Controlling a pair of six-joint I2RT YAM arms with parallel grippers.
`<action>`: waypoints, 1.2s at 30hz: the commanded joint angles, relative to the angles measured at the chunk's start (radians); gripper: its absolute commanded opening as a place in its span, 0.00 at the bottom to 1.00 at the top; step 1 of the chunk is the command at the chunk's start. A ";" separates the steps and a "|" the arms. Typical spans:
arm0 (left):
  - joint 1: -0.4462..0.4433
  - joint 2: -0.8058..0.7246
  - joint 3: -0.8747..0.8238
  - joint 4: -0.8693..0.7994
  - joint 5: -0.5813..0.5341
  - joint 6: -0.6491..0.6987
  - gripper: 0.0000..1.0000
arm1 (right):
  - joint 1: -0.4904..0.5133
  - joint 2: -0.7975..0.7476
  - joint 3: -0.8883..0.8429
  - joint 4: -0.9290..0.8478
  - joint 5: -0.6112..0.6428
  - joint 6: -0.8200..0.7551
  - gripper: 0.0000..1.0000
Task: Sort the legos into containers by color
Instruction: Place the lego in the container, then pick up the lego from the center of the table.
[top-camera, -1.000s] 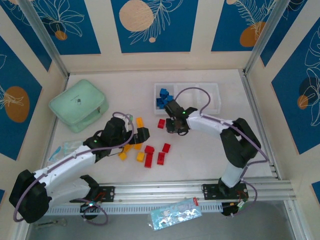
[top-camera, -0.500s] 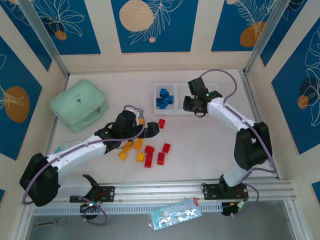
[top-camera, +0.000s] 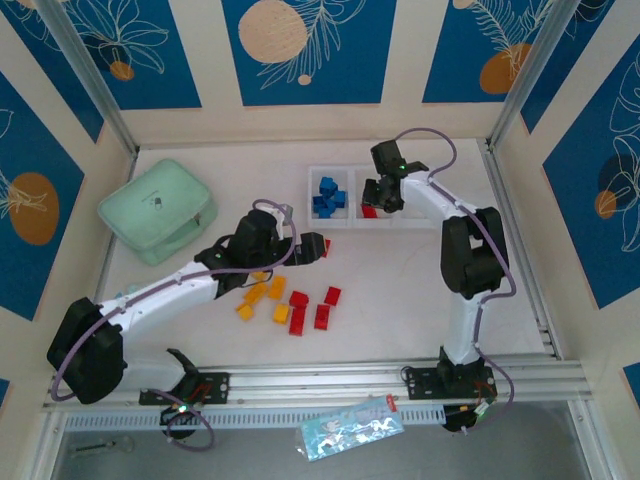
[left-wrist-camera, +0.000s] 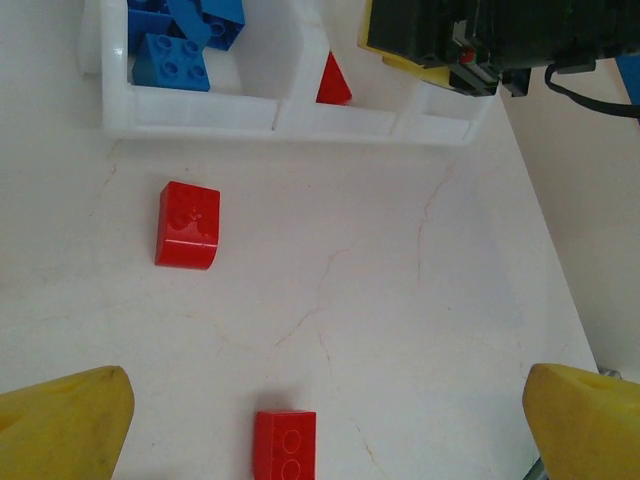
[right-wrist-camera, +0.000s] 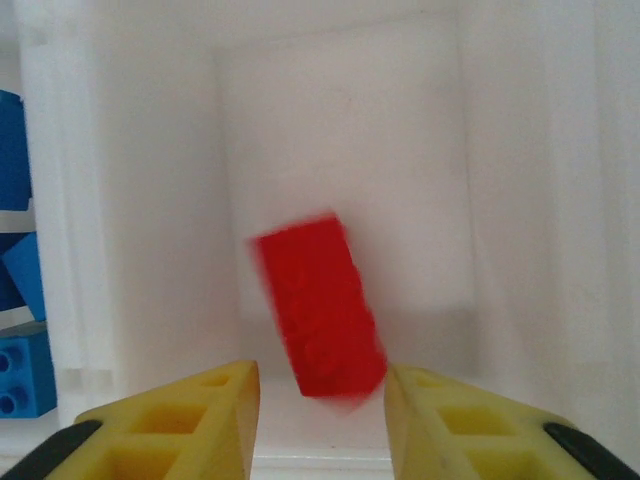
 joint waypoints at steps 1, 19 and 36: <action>-0.009 0.004 0.026 0.011 -0.020 0.031 0.99 | 0.013 -0.065 0.010 -0.028 -0.004 -0.019 0.42; -0.006 -0.108 -0.069 -0.046 -0.070 0.038 0.99 | 0.258 -0.305 -0.243 -0.059 0.000 0.081 0.53; 0.013 -0.302 -0.173 -0.200 -0.199 0.029 0.99 | 0.443 -0.051 -0.154 0.037 0.088 0.180 0.72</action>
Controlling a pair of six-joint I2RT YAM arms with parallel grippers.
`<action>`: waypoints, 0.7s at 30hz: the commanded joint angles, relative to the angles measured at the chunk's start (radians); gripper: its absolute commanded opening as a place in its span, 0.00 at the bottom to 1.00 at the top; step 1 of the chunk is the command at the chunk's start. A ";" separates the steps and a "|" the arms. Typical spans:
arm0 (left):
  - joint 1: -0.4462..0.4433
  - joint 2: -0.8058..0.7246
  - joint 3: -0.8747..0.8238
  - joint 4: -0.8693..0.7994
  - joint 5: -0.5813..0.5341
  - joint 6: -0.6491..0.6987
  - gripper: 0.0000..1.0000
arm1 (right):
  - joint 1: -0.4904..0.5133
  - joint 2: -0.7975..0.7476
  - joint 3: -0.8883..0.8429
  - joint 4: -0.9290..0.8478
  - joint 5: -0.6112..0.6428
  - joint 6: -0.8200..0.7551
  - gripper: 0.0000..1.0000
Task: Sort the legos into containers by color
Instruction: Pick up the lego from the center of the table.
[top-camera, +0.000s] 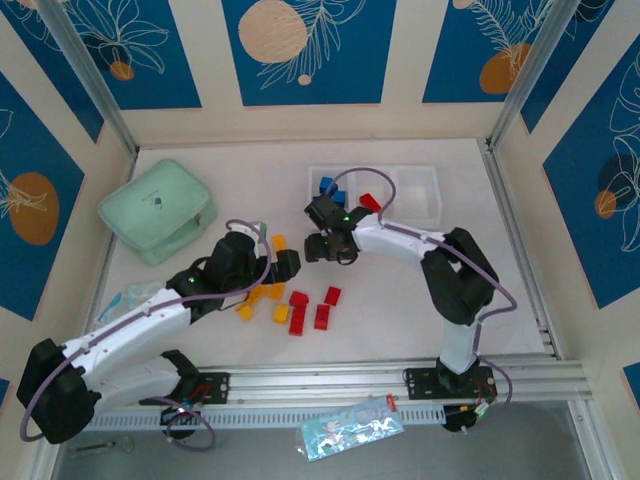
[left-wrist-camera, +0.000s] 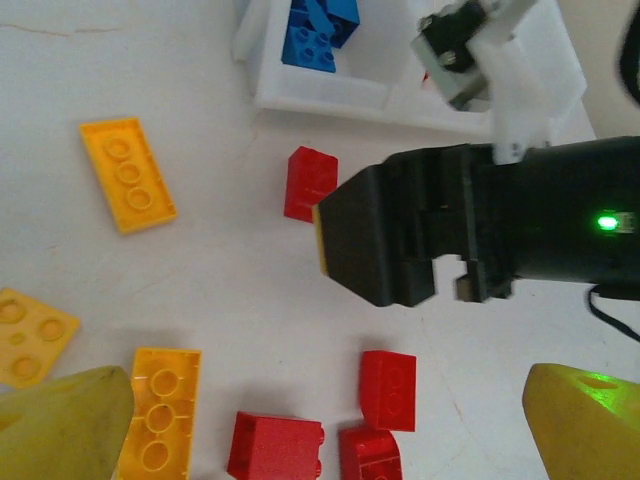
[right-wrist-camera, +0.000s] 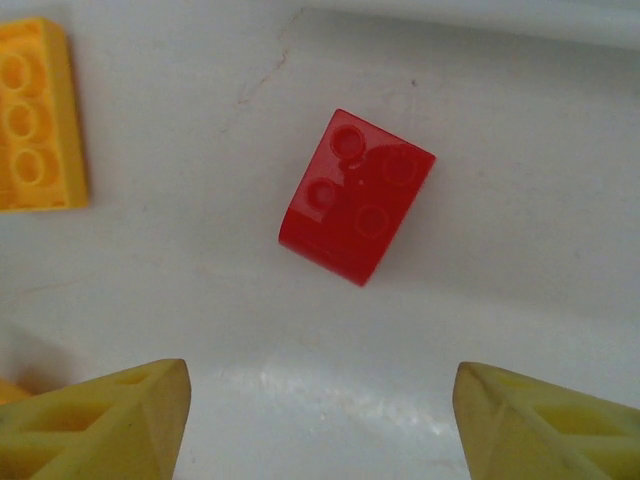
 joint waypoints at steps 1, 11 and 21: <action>0.010 -0.040 -0.013 -0.054 -0.050 0.006 0.99 | 0.006 0.056 0.078 -0.003 0.073 0.036 0.72; 0.019 -0.083 -0.044 -0.063 -0.069 0.005 0.99 | -0.039 0.185 0.167 -0.009 0.091 0.040 0.67; 0.023 -0.088 -0.037 -0.081 -0.064 0.012 0.99 | -0.050 0.210 0.174 0.008 0.072 0.012 0.46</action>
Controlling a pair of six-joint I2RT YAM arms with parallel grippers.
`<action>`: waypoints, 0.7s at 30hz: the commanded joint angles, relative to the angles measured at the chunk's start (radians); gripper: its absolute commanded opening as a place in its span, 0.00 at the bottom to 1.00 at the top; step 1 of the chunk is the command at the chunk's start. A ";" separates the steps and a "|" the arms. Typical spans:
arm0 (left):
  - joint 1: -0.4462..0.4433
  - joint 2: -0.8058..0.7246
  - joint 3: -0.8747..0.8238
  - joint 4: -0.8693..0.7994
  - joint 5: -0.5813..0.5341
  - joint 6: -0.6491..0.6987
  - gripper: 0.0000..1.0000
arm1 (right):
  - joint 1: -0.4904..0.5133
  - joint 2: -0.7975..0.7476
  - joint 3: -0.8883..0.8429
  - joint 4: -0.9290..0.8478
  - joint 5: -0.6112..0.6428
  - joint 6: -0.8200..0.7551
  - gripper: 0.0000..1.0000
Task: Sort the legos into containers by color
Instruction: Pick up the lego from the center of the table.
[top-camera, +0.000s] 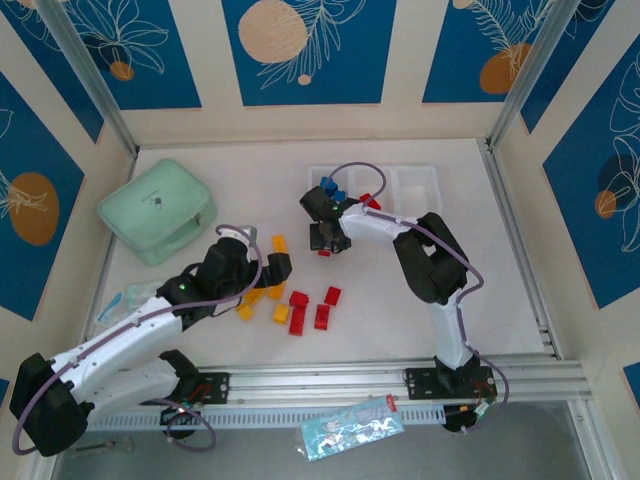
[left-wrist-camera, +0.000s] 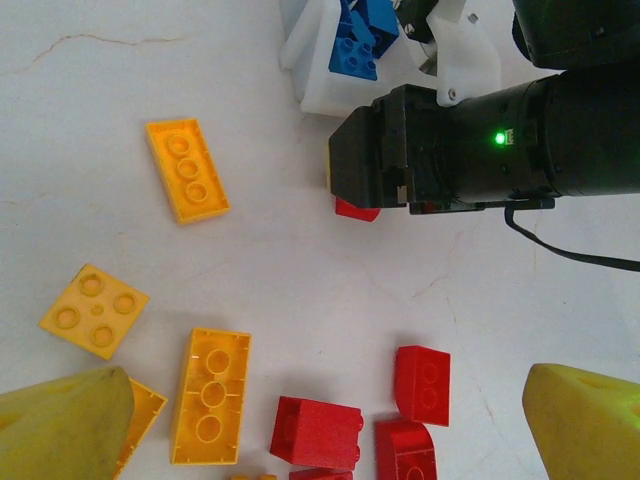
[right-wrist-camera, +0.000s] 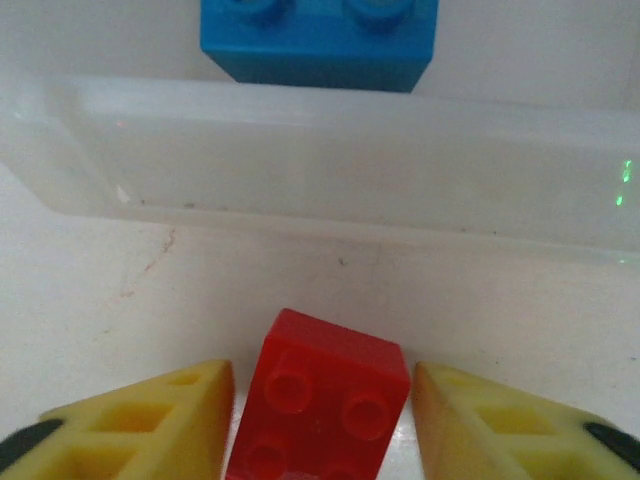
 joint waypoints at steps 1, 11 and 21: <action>0.011 -0.012 -0.002 -0.028 -0.006 0.014 0.99 | 0.003 0.007 0.020 0.004 -0.009 -0.006 0.43; 0.011 0.002 0.014 -0.026 0.031 0.011 0.99 | 0.019 -0.120 -0.090 0.023 -0.033 -0.024 0.27; 0.009 0.049 0.051 -0.010 0.097 0.011 0.99 | -0.014 -0.349 -0.210 -0.003 -0.024 -0.061 0.26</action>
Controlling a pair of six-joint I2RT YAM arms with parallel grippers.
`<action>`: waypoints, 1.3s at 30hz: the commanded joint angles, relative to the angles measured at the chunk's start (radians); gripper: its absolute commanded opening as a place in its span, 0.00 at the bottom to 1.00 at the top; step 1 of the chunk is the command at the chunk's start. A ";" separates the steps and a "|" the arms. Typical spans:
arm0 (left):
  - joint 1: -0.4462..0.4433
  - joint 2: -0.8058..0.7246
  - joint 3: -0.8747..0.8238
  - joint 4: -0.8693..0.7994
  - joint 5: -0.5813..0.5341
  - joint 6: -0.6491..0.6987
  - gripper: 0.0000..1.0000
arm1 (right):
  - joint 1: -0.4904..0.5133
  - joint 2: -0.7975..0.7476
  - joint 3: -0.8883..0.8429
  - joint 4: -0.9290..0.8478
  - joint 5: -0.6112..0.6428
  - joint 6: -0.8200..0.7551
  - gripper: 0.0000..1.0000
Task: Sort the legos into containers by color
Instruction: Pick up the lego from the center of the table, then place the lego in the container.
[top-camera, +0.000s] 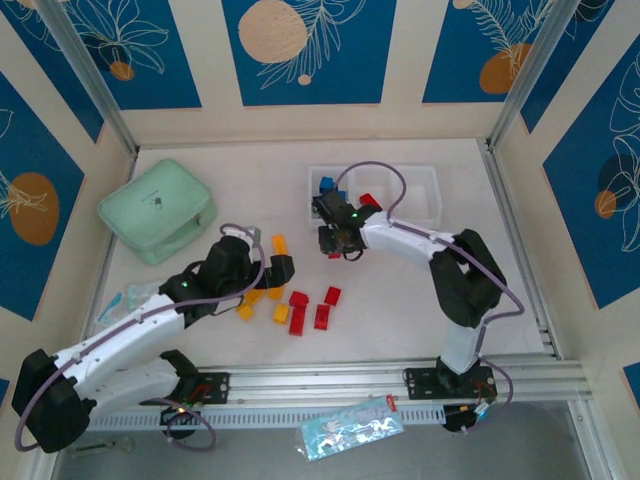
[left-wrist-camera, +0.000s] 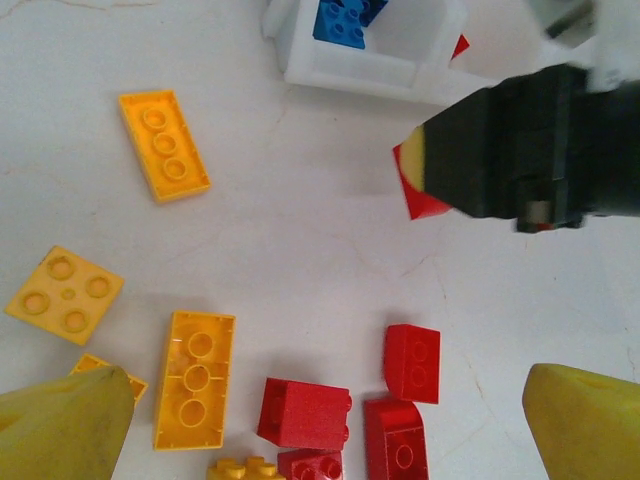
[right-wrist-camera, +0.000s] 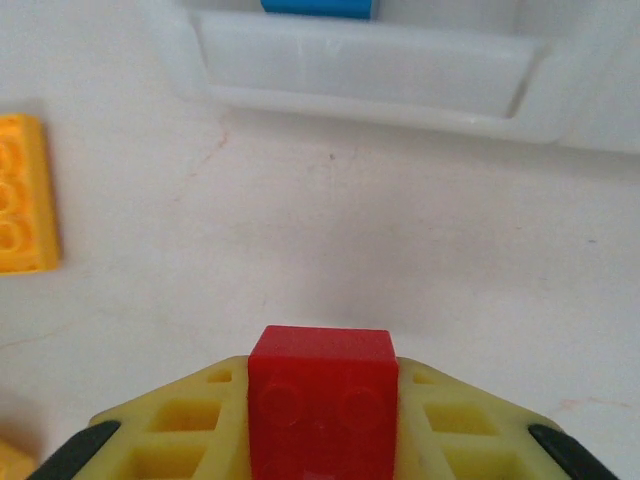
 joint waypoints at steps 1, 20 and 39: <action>0.007 0.026 0.038 0.010 0.041 0.006 0.99 | -0.031 -0.076 -0.016 -0.029 -0.002 -0.034 0.26; -0.044 0.251 0.143 0.151 0.116 -0.013 0.99 | -0.354 0.137 0.318 -0.093 -0.012 -0.167 0.27; -0.042 0.305 0.210 0.149 0.085 0.015 0.99 | -0.403 0.380 0.622 -0.179 -0.063 -0.206 0.44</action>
